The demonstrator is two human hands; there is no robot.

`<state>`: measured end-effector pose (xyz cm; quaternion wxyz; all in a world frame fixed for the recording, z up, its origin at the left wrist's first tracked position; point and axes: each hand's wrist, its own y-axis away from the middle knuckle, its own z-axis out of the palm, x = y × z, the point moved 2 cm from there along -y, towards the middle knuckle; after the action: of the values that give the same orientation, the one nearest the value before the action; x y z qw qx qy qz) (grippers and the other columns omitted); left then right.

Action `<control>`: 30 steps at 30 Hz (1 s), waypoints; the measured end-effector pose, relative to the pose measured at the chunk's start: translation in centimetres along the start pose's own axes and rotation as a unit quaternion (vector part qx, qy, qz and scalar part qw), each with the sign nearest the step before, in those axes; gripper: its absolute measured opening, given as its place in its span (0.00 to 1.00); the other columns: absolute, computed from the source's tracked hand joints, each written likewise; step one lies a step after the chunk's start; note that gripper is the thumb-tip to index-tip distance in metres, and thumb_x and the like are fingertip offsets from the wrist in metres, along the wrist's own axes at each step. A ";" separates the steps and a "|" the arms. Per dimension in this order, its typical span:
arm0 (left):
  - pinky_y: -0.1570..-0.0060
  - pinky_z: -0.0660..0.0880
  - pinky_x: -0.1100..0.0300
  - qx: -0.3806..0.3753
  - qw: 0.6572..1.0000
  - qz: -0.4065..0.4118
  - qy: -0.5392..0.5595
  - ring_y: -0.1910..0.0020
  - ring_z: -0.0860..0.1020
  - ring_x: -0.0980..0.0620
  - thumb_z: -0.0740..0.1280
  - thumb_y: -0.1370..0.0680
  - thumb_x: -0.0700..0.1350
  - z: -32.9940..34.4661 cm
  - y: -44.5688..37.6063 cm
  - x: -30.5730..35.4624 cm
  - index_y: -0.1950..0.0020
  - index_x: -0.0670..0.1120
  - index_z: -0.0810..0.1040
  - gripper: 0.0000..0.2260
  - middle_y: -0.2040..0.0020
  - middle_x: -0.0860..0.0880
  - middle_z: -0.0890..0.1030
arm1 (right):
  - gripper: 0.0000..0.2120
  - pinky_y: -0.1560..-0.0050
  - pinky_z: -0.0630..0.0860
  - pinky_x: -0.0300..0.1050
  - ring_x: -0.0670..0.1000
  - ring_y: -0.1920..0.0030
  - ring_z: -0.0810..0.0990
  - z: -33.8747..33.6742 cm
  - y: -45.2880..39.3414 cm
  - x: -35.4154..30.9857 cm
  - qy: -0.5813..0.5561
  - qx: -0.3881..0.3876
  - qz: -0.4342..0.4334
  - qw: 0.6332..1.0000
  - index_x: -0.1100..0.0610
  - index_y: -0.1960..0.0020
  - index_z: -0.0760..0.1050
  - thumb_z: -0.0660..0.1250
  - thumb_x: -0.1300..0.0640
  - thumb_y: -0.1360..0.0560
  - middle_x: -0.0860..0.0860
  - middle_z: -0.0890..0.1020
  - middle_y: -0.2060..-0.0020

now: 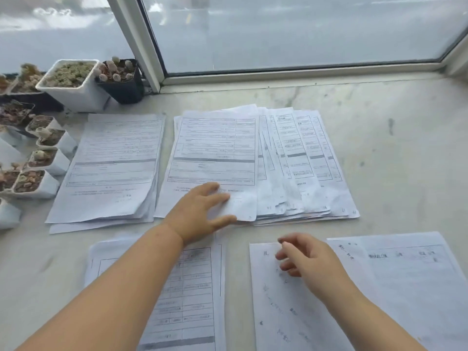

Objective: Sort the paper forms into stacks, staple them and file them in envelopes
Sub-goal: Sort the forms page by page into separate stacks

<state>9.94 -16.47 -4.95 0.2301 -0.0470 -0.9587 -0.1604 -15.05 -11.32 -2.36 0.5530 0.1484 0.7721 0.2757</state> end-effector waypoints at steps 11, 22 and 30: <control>0.33 0.61 0.66 0.175 0.980 0.050 0.075 0.31 0.65 0.59 0.56 0.23 0.58 0.7 13.5 1.8 0.33 0.51 0.74 0.22 0.31 0.56 0.68 | 0.03 0.57 0.77 0.38 0.43 0.66 0.80 8.1 8.7 4.0 0.116 -0.134 -0.002 0.984 0.49 0.56 0.78 0.67 0.55 0.25 0.47 0.83 0.67; 0.40 0.65 0.62 0.140 0.978 0.134 0.084 0.43 0.71 0.55 0.67 0.37 0.68 10.1 29.5 0.0 0.44 0.57 0.73 0.26 0.40 0.54 0.71 | 0.06 0.60 0.74 0.38 0.44 0.67 0.77 10.1 16.2 8.7 0.197 -0.024 0.039 0.979 0.46 0.53 0.73 0.70 0.53 0.27 0.47 0.78 0.69; 0.27 0.47 0.57 0.079 0.989 0.094 0.081 0.28 0.62 0.55 0.65 0.31 0.64 11.6 30.9 -1.1 0.37 0.59 0.72 0.24 0.30 0.56 0.68 | 0.07 0.59 0.80 0.39 0.47 0.64 0.81 10.1 16.3 8.5 0.103 -0.080 0.091 0.987 0.55 0.47 0.76 0.68 0.57 0.24 0.52 0.84 0.58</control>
<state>11.00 16.46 -6.37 0.3237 -0.1050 -0.9381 -0.0647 -9.76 8.98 -1.67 0.4535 0.1438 0.7835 0.3998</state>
